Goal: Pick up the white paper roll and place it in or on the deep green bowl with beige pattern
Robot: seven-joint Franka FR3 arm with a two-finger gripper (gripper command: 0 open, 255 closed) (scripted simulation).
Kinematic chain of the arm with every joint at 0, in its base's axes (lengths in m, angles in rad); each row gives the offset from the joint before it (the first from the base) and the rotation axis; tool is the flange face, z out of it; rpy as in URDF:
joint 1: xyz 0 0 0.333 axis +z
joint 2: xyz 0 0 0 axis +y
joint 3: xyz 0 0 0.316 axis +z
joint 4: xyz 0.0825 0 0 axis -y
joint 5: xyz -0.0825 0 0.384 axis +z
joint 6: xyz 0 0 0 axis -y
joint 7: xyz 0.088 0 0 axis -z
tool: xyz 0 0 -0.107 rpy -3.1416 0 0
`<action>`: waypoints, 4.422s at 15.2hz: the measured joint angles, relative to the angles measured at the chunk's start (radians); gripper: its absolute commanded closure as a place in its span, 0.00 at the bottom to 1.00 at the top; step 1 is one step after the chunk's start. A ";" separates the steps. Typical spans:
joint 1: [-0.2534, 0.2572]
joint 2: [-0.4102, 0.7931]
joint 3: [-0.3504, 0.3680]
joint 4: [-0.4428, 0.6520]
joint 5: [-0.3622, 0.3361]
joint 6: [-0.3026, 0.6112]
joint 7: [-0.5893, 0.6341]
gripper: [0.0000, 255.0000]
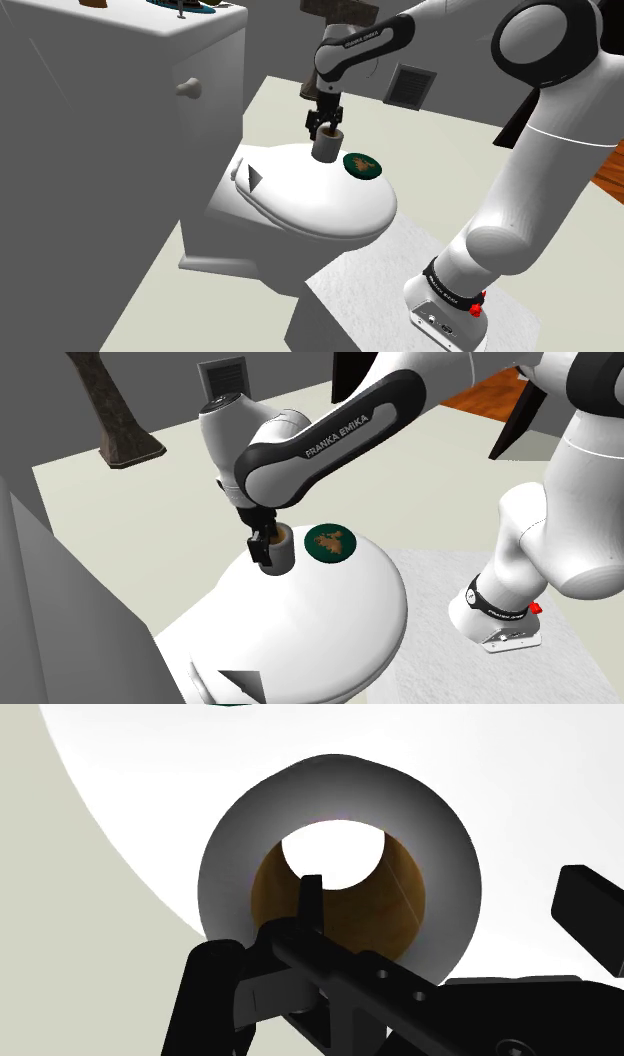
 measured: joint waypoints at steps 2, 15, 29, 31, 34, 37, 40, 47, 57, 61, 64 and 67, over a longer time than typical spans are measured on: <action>0.000 0.007 0.000 -0.017 0.001 0.024 0.000 0.00; 0.000 0.010 0.001 -0.023 0.001 0.034 0.000 1.00; 0.001 -0.033 -0.001 0.031 -0.003 -0.063 0.001 1.00; 0.001 -0.042 -0.001 0.046 -0.004 -0.088 0.002 1.00; 0.002 -0.059 0.000 0.067 -0.005 -0.126 0.004 1.00; 0.003 -0.068 0.000 0.098 -0.006 -0.166 0.006 1.00; 0.002 -0.080 -0.001 0.122 -0.007 -0.201 0.004 1.00; -0.003 -0.177 -0.007 0.072 -0.018 -0.249 -0.005 1.00; -0.045 -0.514 -0.044 -0.238 -0.070 -0.271 -0.060 1.00; -0.048 -0.519 -0.048 -0.295 -0.074 -0.220 -0.062 1.00; -0.048 -0.508 -0.050 -0.327 -0.074 -0.177 -0.062 1.00; -0.048 -0.500 -0.052 -0.359 -0.075 -0.137 -0.062 1.00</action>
